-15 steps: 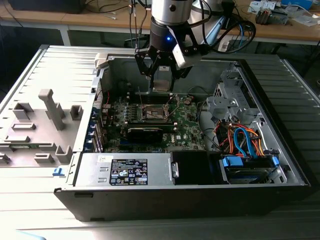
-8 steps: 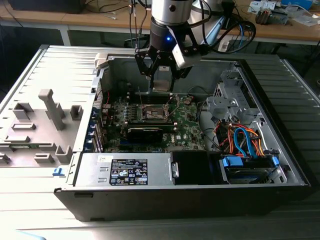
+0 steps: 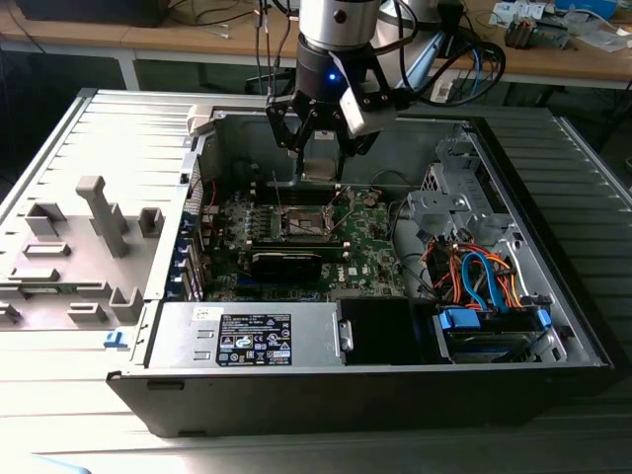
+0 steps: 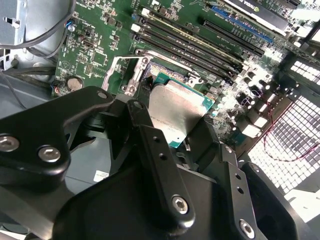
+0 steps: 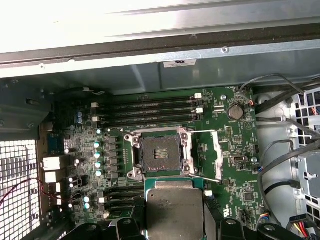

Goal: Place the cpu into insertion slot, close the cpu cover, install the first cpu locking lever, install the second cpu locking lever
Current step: 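Place the cpu into insertion slot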

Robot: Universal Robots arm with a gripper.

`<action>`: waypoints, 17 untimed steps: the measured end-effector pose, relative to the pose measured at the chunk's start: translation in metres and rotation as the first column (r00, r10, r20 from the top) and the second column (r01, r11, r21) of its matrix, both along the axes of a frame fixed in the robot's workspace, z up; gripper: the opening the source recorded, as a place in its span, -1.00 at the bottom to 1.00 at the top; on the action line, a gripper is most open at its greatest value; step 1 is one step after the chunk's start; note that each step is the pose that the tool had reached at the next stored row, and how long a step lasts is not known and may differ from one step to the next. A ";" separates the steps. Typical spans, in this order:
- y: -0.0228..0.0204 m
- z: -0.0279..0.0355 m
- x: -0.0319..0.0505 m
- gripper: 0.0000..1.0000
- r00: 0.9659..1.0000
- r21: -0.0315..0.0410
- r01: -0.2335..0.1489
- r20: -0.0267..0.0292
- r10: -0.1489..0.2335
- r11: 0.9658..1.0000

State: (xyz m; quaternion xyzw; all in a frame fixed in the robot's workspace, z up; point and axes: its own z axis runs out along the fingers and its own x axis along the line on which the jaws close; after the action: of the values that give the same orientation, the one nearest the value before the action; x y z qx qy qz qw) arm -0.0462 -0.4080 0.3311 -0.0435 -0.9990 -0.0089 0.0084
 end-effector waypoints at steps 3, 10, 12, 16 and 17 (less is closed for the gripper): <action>0.0000 -0.0002 0.0000 0.09 1.000 0.000 0.006 0.000 -0.006 1.000; 0.0000 -0.0004 0.0000 0.09 1.000 0.000 0.019 0.000 -0.019 1.000; 0.0000 -0.0006 0.0000 0.09 1.000 0.000 0.023 0.000 -0.023 1.000; 0.0000 -0.0008 0.0000 0.09 1.000 0.000 0.030 0.000 -0.030 1.000; 0.0000 -0.0007 0.0000 0.09 1.000 0.000 0.031 0.000 -0.031 1.000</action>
State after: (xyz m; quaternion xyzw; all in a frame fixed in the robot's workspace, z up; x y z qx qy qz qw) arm -0.0462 -0.4080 0.3303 -0.0590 -0.9982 -0.0090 0.0082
